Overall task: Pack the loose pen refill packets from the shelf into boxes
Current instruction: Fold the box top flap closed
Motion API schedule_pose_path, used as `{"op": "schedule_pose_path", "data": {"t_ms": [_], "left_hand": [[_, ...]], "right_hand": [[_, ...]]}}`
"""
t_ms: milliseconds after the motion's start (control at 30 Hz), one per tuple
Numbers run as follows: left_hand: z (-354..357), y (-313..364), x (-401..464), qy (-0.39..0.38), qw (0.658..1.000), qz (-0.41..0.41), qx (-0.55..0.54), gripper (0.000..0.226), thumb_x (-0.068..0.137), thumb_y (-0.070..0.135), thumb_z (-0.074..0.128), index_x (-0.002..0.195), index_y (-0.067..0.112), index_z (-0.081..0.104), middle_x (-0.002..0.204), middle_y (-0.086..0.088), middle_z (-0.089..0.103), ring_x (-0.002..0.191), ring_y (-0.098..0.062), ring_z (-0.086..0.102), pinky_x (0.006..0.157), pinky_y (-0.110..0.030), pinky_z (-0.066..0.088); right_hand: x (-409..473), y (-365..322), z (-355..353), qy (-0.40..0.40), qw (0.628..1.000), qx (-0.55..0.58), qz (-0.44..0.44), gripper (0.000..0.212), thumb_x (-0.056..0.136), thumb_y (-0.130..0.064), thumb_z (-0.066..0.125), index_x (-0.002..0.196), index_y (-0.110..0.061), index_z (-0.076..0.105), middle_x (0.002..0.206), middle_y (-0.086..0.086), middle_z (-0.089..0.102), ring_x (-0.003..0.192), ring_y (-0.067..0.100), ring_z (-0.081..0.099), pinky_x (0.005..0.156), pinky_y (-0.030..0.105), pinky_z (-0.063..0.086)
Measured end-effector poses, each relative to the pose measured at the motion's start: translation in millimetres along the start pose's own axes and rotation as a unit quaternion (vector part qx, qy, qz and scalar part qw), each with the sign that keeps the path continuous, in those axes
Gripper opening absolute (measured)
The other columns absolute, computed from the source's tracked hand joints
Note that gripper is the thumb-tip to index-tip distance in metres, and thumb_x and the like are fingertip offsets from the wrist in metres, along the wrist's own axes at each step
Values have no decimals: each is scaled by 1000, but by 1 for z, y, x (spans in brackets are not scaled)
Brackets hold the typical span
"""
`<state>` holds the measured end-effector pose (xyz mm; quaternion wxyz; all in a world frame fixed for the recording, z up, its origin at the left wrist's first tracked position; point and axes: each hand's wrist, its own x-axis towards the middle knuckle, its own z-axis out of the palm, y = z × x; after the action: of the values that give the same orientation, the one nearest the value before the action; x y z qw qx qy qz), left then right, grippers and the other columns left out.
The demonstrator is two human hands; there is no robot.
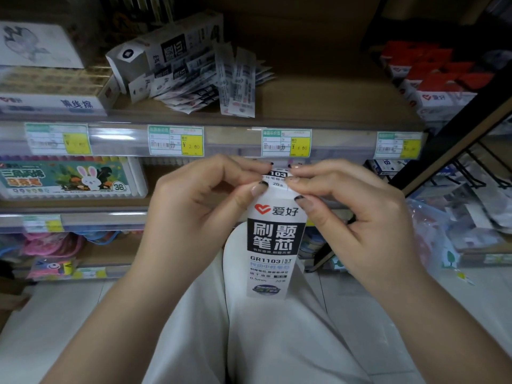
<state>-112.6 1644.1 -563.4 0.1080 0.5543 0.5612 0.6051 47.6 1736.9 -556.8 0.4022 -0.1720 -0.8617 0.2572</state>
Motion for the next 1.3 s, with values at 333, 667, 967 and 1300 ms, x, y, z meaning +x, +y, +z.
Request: {"op": "schedule_pose_path", "data": {"t_ms": [333,667,967,1300], "left_hand": [[1,-3,3,26,998,45,37,12,85,33,64,88,22,64,95,23,69,83,-14,68,63,-42,55],[-2,-7,0,-28,999,8,-33,19,83,22,63,101,18,65,110,18,68,106,-8,64,83,-20,51],[-7,-4,3,-36,996,-50,-70,13,79,22,64,87,26,72,104,11,70,100,-10,67,81,-26,54],[12,-12,-20,-4,1000,4,-21,16,87,32,61,102,30,58,126,7,57,119,-14,57,90,-29,48]], "right_hand": [[0,-2,1,1,1000,22,10,17,85,-10,58,95,-1,69,100,8,63,99,5,60,81,14,49],[-2,-3,6,29,988,124,87,8,84,-14,58,89,-16,64,100,-7,59,96,7,61,79,19,50],[7,-6,6,7,990,120,79,14,84,-11,58,94,-15,67,100,-3,62,91,12,62,74,27,52],[10,-11,4,-31,992,99,66,14,84,-14,60,91,-8,70,100,-1,63,92,7,62,75,21,51]]}}
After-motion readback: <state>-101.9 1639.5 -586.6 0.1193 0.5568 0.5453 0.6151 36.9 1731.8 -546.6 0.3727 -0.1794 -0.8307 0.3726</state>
